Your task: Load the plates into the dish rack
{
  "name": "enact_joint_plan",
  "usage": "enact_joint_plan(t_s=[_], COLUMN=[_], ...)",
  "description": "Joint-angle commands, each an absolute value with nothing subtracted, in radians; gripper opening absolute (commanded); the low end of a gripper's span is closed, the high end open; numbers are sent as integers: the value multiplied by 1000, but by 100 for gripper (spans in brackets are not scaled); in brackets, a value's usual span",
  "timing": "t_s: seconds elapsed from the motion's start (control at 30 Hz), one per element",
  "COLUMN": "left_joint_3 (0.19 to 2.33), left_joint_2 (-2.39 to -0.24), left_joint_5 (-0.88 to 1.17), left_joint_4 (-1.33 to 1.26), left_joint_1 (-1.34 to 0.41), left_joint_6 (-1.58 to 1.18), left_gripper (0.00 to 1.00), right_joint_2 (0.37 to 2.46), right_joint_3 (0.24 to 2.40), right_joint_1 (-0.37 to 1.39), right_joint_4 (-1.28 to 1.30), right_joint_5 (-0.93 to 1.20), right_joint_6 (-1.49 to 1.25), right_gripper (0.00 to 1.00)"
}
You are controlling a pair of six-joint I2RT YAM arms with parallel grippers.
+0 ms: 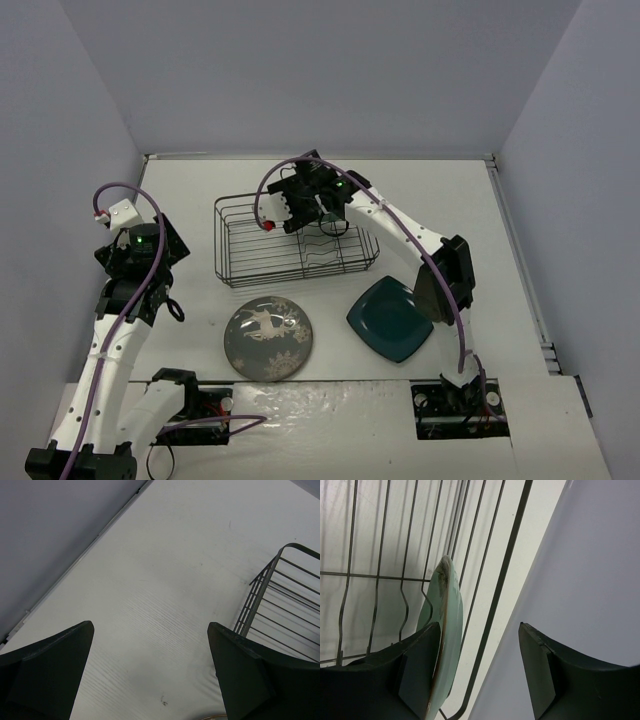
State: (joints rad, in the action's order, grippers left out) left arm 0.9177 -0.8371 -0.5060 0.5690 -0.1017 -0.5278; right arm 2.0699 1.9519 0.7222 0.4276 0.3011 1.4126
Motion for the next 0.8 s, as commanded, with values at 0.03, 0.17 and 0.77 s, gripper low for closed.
enact_joint_plan(t_s=[0.03, 0.17, 0.77], left_joint_3=[953, 953, 954], left_joint_2=[-835, -836, -839], left_joint_5=[-515, -512, -509], left_joint_4=[537, 537, 535], left_joint_1=[-100, -98, -98], left_joint_6=[-526, -526, -526], left_gripper=[97, 97, 97], right_joint_2=[1956, 1937, 1870], right_joint_3=[1927, 1922, 1875], right_joint_1=[742, 752, 781], right_joint_4=[397, 409, 506], right_joint_5=[330, 334, 376], right_joint_6=[1405, 1405, 1433], right_gripper=[62, 85, 100])
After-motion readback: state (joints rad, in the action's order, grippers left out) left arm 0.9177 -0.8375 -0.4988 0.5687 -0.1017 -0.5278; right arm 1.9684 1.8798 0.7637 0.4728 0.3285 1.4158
